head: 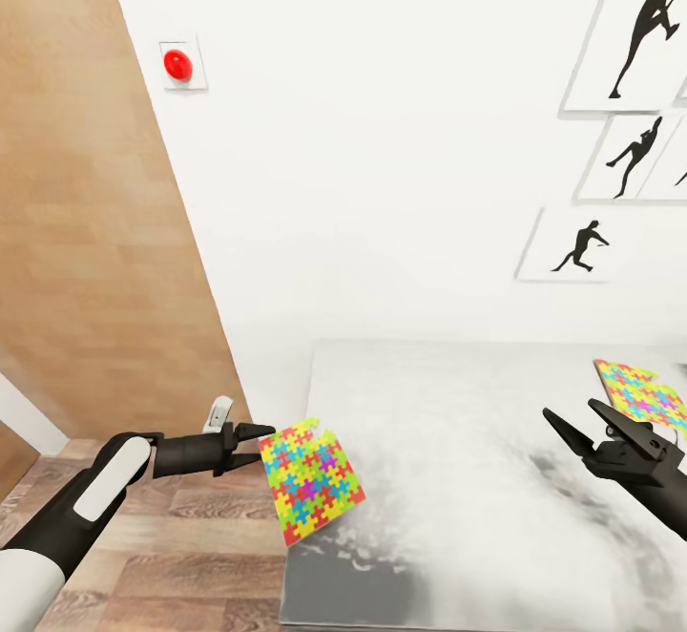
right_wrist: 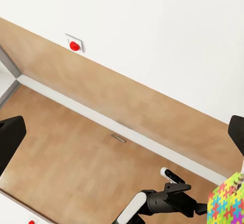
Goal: Put all the toys in the child's room - the three board games (two on the bed and one on the table), the two jigsaw puzzles on the table, and the tennis ball on the table - inside the toy box on the table in the child's room.
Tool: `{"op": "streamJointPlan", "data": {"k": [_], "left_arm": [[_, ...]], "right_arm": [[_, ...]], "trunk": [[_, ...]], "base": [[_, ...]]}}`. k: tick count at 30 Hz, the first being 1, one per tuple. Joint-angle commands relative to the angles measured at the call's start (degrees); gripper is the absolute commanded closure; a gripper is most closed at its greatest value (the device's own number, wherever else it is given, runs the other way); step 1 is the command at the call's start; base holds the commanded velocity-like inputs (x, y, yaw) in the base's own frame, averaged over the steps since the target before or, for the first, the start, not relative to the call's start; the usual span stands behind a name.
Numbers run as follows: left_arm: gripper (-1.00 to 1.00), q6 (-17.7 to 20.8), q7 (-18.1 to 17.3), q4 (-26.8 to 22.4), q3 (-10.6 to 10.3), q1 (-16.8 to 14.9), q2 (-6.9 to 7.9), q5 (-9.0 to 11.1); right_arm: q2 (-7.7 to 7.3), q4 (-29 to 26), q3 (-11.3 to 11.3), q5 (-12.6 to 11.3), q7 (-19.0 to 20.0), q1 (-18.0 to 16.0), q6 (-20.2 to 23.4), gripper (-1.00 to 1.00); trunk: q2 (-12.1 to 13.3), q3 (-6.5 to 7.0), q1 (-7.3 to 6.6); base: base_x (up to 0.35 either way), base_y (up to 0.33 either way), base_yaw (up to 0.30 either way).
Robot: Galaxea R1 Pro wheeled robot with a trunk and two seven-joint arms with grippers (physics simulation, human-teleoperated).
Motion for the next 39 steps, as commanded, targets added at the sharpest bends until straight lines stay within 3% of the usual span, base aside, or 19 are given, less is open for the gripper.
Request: {"op": "streamJointPlan", "data": {"k": [1,29,30,39], "left_arm": [[-1.00,0.0,-0.5,0.0,-0.1,-0.1,0.05,-0.3],[-1.00,0.0,-0.5,0.0,-0.1,-0.1,0.05,-0.4],[1.00,0.0,-0.5,0.0,-0.1,-0.1,0.05,-0.4],[1.00,0.0,-0.5,0.0,0.1,-0.1,0.12,-0.4]], "right_arm": [[0.00,0.0,0.0,0.2,0.3,-0.1,0.2,-1.00],[0.04,0.0,0.0,0.2,0.3,0.0,0.2,-1.00],[0.04,0.0,0.0,0.2,0.3,0.0,0.2,-1.00],[0.04,0.0,0.0,0.2,0.3,0.0,0.2,-1.00]], "trunk": [[0.0,-0.05,0.00],[0.0,-0.05,0.00],[0.0,-0.05,0.00],[0.0,-0.05,0.00]], "base": [[0.013,0.000,0.000],[0.001,-0.044,0.000],[0.000,-0.001,0.000],[0.000,0.000,0.000]]}}
